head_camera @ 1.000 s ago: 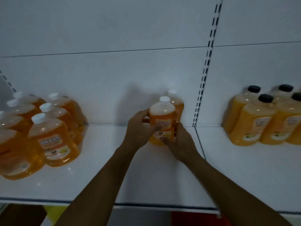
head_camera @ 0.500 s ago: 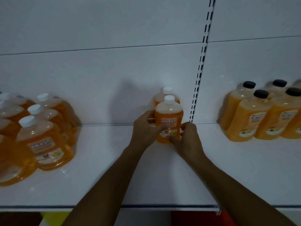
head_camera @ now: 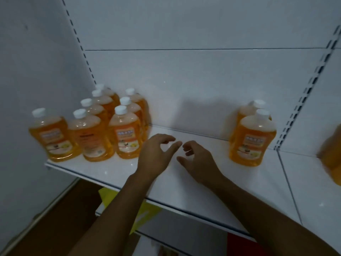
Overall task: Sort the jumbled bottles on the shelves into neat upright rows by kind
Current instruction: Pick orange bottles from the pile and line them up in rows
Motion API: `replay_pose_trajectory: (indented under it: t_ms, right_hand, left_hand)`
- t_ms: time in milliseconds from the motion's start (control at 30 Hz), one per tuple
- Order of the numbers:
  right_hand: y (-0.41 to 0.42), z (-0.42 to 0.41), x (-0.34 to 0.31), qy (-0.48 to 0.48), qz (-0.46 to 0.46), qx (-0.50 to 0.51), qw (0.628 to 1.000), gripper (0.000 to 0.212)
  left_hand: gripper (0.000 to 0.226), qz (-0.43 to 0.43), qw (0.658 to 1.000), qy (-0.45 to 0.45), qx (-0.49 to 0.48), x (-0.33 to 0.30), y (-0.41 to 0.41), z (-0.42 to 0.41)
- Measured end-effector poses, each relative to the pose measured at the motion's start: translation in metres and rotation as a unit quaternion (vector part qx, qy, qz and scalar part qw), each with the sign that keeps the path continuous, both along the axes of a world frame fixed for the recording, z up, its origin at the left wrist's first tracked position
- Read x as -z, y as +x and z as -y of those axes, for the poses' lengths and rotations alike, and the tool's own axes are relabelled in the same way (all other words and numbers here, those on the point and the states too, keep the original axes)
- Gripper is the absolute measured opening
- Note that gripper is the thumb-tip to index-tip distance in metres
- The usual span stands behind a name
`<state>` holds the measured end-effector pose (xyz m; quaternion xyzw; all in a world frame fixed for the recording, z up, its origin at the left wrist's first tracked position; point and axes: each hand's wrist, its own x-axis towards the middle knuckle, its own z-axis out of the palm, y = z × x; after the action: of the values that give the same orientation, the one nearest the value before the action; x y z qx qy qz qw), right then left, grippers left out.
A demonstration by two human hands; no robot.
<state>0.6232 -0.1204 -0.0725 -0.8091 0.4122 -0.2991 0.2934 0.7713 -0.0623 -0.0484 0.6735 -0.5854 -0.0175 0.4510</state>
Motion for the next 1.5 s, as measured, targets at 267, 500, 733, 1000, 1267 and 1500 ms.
replay_pose_trajectory:
  t_ms: [267, 500, 733, 1000, 1267, 1500]
  right_hand:
    - [0.104, -0.012, -0.011, 0.088, 0.054, -0.095, 0.99, 0.058]
    - [0.124, -0.021, -0.011, 0.137, 0.095, -0.143, 0.976, 0.049]
    - [0.096, -0.009, -0.001, 0.062, 0.05, -0.039, 0.996, 0.063]
    - [0.033, 0.018, 0.015, 0.025, 0.098, 0.139, 0.985, 0.047]
    - [-0.003, 0.014, 0.007, -0.017, 0.031, 0.226, 0.973, 0.056]
    - [-0.015, 0.021, 0.01, -0.043, -0.033, 0.213, 0.976, 0.061]
  left_hand:
    - [0.046, -0.012, 0.975, -0.125, -0.185, -0.006, 0.073, -0.058]
    - [0.079, -0.124, 0.976, -0.087, -0.157, -0.005, 0.089, -0.049]
    - [0.055, -0.091, 0.993, -0.052, -0.055, -0.006, 0.078, -0.022]
    - [0.052, -0.162, 0.979, 0.005, 0.126, -0.017, 0.021, 0.052]
    - [0.046, -0.155, 0.961, 0.032, 0.228, -0.018, -0.021, 0.12]
    - [0.041, -0.191, 0.942, 0.017, 0.274, -0.019, -0.038, 0.14]
